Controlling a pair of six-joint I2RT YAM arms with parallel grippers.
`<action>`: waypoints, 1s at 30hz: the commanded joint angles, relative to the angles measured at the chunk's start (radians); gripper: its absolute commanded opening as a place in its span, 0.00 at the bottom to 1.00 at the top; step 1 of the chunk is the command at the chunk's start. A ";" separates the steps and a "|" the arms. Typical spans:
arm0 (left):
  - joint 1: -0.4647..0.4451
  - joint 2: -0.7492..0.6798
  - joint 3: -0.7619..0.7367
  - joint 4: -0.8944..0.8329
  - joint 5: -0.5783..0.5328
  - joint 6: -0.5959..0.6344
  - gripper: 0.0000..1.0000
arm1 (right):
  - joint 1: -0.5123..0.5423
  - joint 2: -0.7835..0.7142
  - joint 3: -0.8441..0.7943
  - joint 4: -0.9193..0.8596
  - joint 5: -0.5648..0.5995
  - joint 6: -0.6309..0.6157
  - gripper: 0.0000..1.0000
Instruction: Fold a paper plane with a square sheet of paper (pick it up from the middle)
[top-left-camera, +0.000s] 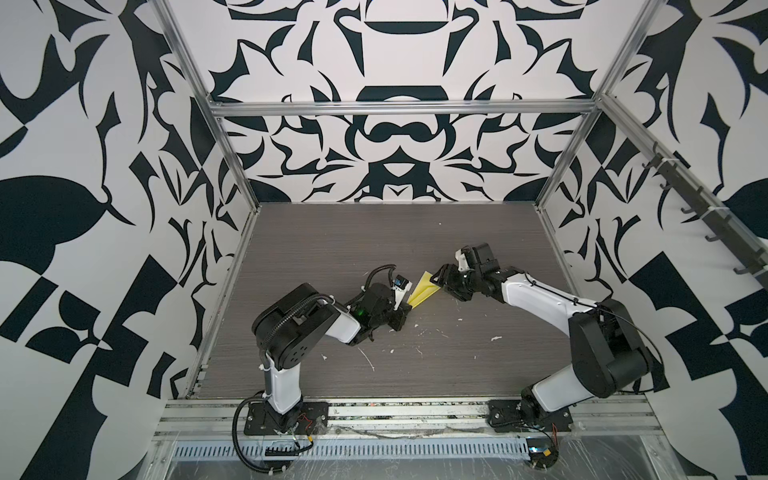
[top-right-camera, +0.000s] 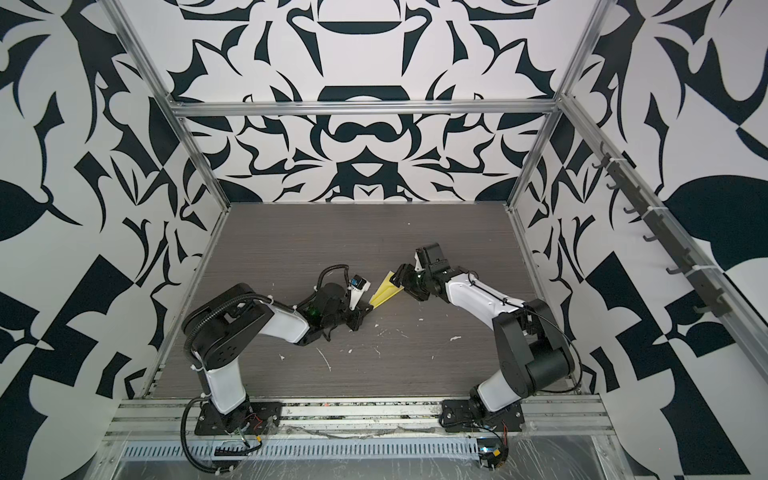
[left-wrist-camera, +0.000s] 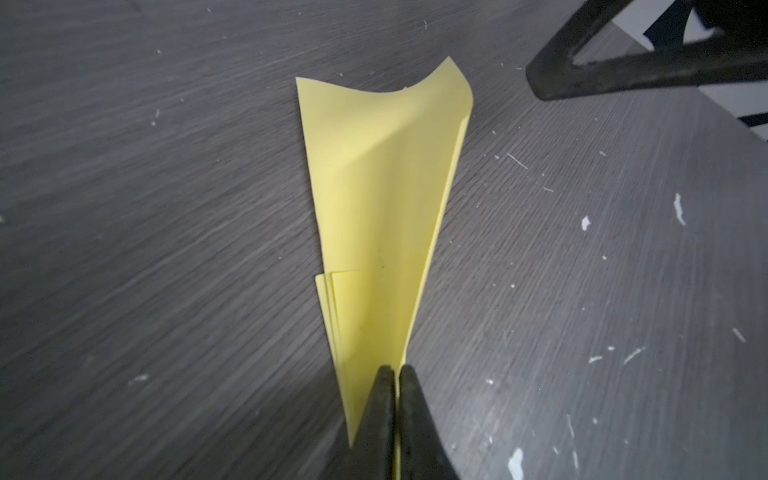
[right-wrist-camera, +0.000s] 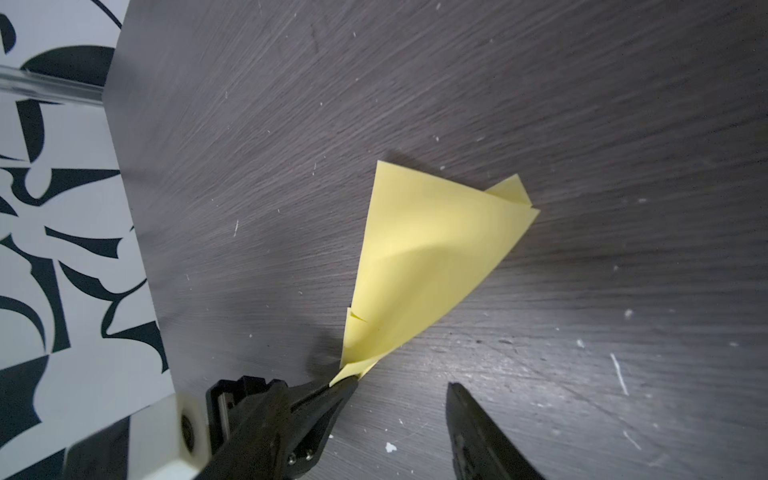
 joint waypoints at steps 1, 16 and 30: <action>0.014 0.016 0.016 -0.012 0.048 -0.132 0.08 | 0.006 -0.033 -0.030 0.027 0.012 -0.154 0.63; 0.058 0.046 0.064 -0.139 0.135 -0.283 0.08 | 0.097 0.153 0.068 -0.035 0.033 -0.285 0.60; 0.084 0.061 0.151 -0.365 0.153 -0.419 0.05 | 0.136 0.261 0.147 -0.112 0.118 -0.346 0.60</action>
